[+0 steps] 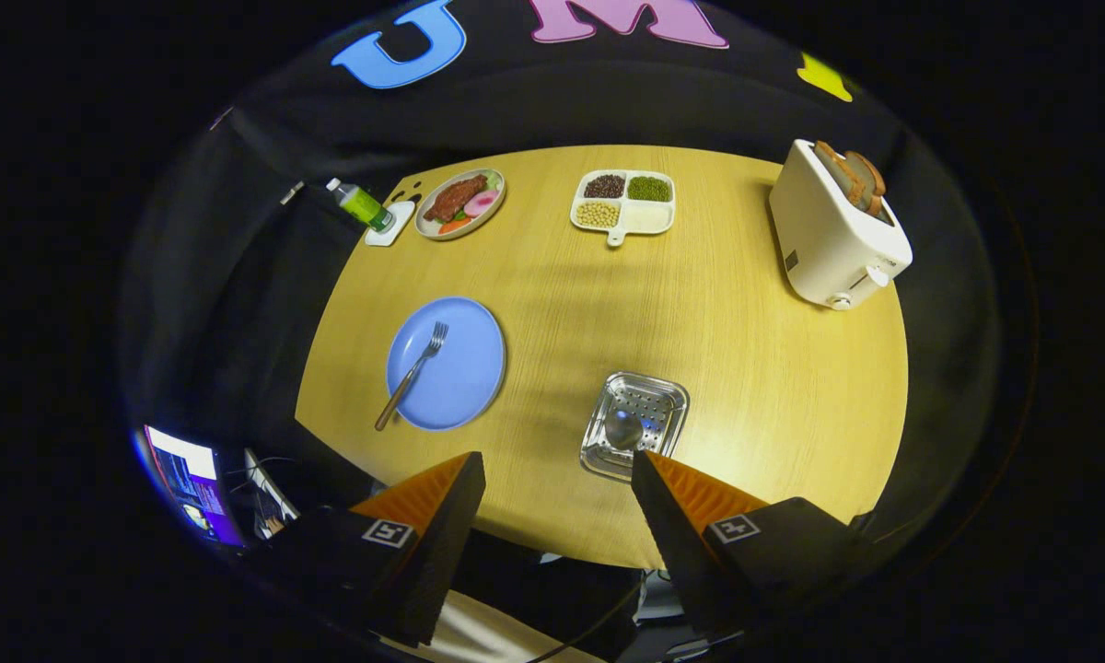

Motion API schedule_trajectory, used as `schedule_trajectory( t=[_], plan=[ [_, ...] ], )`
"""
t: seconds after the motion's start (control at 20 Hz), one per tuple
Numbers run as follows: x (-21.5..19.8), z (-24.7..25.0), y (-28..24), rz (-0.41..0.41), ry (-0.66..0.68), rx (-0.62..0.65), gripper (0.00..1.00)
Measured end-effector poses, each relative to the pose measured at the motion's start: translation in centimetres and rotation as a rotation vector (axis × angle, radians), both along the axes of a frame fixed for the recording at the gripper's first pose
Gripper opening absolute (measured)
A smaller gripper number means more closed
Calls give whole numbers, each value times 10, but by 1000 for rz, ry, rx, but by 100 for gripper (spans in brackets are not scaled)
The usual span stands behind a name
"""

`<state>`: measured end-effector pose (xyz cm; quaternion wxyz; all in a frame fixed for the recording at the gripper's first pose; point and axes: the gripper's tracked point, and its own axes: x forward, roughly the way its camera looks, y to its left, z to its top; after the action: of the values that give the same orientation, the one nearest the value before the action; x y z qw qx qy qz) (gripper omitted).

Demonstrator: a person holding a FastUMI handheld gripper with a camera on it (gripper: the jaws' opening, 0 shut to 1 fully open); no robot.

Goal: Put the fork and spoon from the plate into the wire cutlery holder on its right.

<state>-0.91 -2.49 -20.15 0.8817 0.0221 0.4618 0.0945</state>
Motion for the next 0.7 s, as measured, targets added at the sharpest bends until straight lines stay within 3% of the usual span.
schedule_trajectory(
  t=[0.3, 0.7],
  plan=[
    [-2, -2, 81, -17, -77, 103, 100],
    [33, -61, 169, 27, -41, 114, 99]
  ],
)
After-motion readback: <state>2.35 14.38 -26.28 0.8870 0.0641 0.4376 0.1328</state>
